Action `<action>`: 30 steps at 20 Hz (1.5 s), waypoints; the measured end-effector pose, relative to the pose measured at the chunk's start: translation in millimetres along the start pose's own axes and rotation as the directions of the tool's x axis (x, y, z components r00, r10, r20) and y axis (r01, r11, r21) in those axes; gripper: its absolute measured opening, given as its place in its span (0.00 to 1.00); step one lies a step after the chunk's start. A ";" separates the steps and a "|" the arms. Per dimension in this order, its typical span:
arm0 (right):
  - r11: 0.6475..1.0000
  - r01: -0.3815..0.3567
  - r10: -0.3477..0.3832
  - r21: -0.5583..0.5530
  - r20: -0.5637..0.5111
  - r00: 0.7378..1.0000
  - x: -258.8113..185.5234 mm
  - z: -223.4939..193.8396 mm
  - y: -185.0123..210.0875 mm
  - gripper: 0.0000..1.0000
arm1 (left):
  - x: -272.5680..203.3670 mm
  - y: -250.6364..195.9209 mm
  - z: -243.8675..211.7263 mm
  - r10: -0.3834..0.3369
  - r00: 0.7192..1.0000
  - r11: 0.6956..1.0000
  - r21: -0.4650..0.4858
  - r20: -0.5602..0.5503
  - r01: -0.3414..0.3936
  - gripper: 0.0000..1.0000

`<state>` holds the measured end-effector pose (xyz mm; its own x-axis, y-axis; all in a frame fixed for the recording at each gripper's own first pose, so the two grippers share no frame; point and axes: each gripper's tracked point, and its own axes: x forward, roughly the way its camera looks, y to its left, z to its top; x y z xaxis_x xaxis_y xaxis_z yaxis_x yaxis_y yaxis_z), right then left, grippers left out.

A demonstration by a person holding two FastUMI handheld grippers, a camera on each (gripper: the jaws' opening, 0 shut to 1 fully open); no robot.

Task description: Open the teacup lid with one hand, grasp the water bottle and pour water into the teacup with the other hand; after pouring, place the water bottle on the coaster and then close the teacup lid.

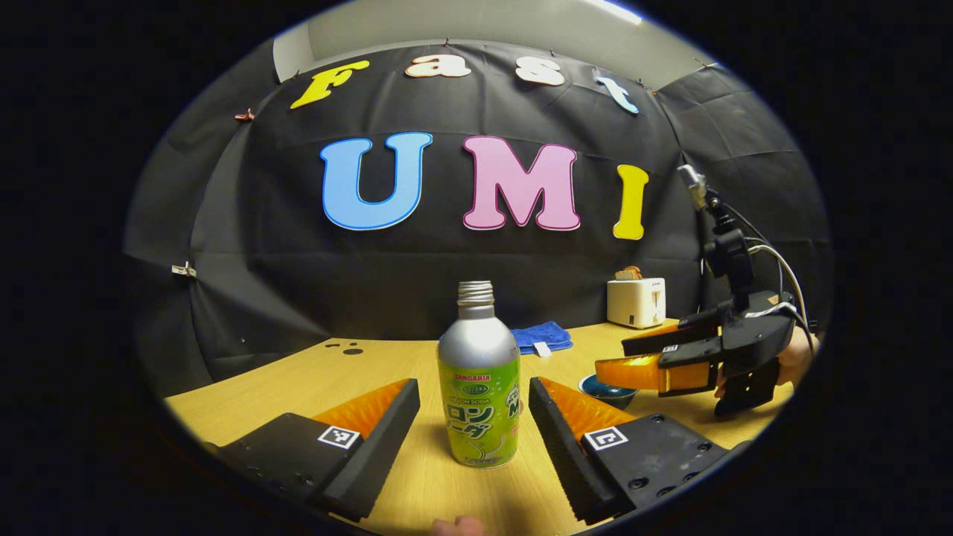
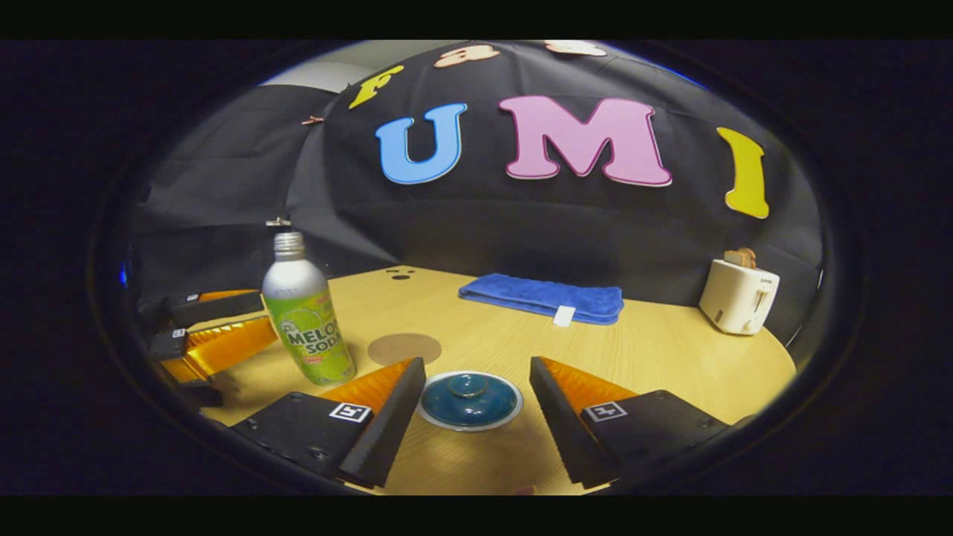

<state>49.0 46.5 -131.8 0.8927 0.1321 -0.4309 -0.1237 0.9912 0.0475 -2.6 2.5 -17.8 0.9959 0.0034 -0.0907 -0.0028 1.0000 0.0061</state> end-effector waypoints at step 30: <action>0.996 0.024 -0.044 0.091 0.216 0.975 -58.2 65.2 -38.9 0.32 | 34.4 3.3 -14.3 0.013 0.998 1.000 0.000 -0.060 -0.013 0.94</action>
<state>30.1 0.9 -49.8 0.9697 0.0879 -0.2278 -0.0620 0.9910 0.1188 30.4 6.0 -35.1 0.9886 0.0166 -0.1498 -0.0157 0.9998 0.0075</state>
